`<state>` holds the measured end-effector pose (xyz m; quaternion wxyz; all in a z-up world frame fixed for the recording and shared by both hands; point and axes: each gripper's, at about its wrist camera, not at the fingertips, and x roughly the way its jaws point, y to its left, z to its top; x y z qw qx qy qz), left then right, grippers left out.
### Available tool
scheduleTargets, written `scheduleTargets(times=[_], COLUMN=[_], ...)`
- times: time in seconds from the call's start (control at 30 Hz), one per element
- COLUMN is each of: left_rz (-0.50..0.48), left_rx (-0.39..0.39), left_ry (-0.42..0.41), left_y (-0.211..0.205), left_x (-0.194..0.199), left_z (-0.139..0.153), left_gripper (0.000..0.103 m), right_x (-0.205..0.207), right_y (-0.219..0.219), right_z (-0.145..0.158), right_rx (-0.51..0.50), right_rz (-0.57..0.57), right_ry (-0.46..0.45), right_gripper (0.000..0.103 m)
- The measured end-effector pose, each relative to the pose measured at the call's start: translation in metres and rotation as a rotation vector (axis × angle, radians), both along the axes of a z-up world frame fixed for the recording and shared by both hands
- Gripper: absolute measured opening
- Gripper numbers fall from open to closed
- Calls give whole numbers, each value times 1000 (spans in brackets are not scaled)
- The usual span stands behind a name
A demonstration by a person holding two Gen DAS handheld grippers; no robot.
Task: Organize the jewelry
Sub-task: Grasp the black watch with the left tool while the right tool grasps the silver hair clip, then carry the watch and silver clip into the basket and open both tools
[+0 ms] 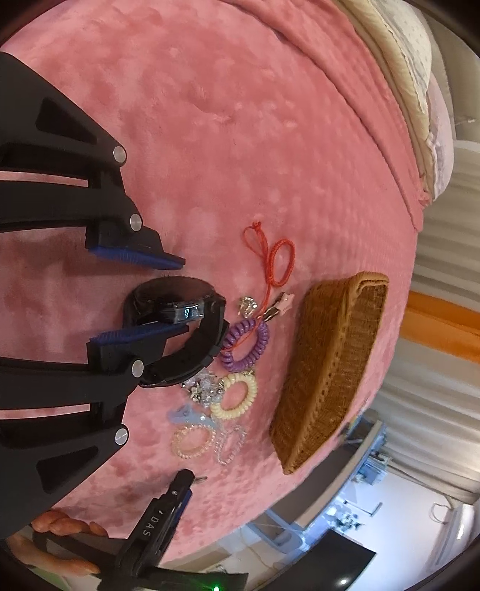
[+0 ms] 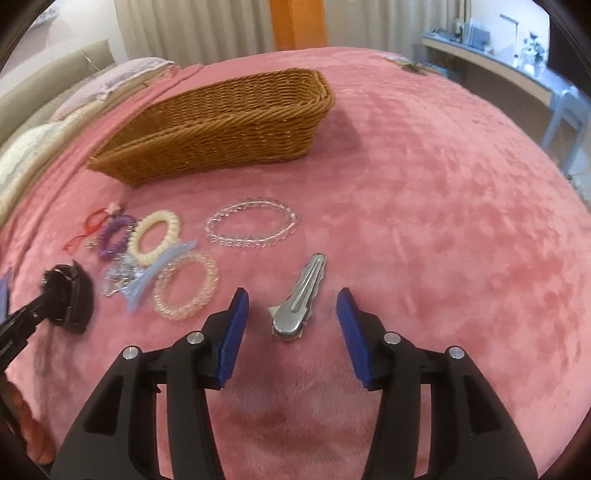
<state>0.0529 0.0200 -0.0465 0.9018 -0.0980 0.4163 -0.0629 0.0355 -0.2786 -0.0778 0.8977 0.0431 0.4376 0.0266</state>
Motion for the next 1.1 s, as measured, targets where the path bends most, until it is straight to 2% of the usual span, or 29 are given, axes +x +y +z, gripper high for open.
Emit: scheduleTargets(times=[0.03, 0.07, 0.13, 0.17, 0.2, 0.37, 0.47, 0.67, 0.77, 0.87, 1.0, 1.1], left_rz=[0, 2, 18, 27, 35, 32, 21, -37, -50, -61, -72, -71], left_rx=[9, 21, 50, 66, 72, -7, -17, -4, 13, 20, 32, 42], left_ry=[5, 10, 4, 0, -3, -54, -93, -186, -225, -246, -250, -227], left_y=[-3, -6, -10, -11, -10, 2, 0, -14, -22, -31, -42, -48], left_x=[1, 2, 1, 0, -1, -8, -11, 5, 28, 60, 107, 144], left_z=[-1, -2, -2, -2, -1, 6, 19, 65, 88, 107, 113, 99], left_gripper=[27, 27, 25, 15, 14, 13, 13, 13, 13, 13, 13, 13], right_x=[0, 0, -2, -4, -7, -19, -26, -22, -2, 34, 96, 144], right_y=[2, 5, 6, 5, 3, -4, -9, -11, -6, 4, 13, 21], right_z=[0, 0, 0, 1, 2, 11, 24, 84, 112, 131, 128, 111], right_rx=[-18, -53, -66, -64, -57, -26, -6, -14, -13, -18, 47, 54], right_rz=[-4, -15, -24, -25, -24, 9, 21, 77, 118, 154, 196, 213], right_ry=[-5, -11, -20, -26, -34, -71, -95, -198, -237, -276, -239, -180], right_gripper=[40, 29, 21, 21, 21, 21, 21, 21, 21, 21, 21, 21])
